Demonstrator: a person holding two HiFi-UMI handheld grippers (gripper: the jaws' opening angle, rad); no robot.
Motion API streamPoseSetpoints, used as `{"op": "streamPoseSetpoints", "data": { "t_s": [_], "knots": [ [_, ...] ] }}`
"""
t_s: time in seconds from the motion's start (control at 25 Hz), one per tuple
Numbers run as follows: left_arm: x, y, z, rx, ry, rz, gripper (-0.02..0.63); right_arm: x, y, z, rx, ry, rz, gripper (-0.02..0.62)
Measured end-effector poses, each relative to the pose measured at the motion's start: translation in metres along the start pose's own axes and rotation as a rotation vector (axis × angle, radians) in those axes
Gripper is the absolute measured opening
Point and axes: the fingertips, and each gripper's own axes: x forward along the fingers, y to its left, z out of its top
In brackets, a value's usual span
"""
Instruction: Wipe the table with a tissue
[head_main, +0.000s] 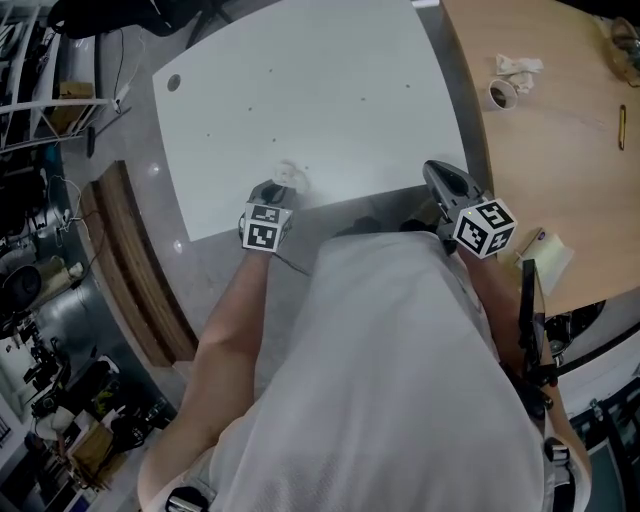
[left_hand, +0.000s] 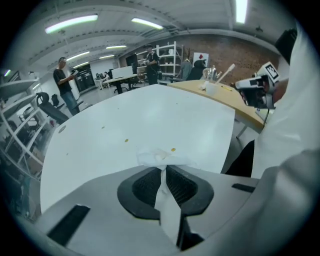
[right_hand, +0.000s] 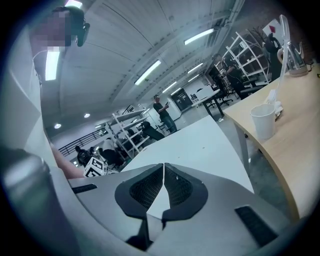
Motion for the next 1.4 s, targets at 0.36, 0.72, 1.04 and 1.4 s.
{"op": "streamPoseSetpoints", "data": {
  "t_s": [0.36,0.72,1.04,1.4],
  "knots": [
    [0.021,-0.012,0.024,0.114,-0.006,-0.068,0.035,-0.003,0.003,-0.005,0.019,-0.02,-0.046,0.018],
    [0.057,-0.087,0.082,0.237,-0.022,-0.238,0.035,-0.014,-0.002,-0.002,0.03,-0.052,-0.104,0.019],
    [0.083,-0.16,0.129,0.287,0.004,-0.355,0.035,-0.024,-0.002,0.003,0.027,-0.079,-0.171,0.019],
    [0.044,-0.128,0.133,0.136,-0.126,-0.419,0.035,-0.011,0.006,0.018,-0.005,-0.125,-0.222,0.018]
  ]
}}
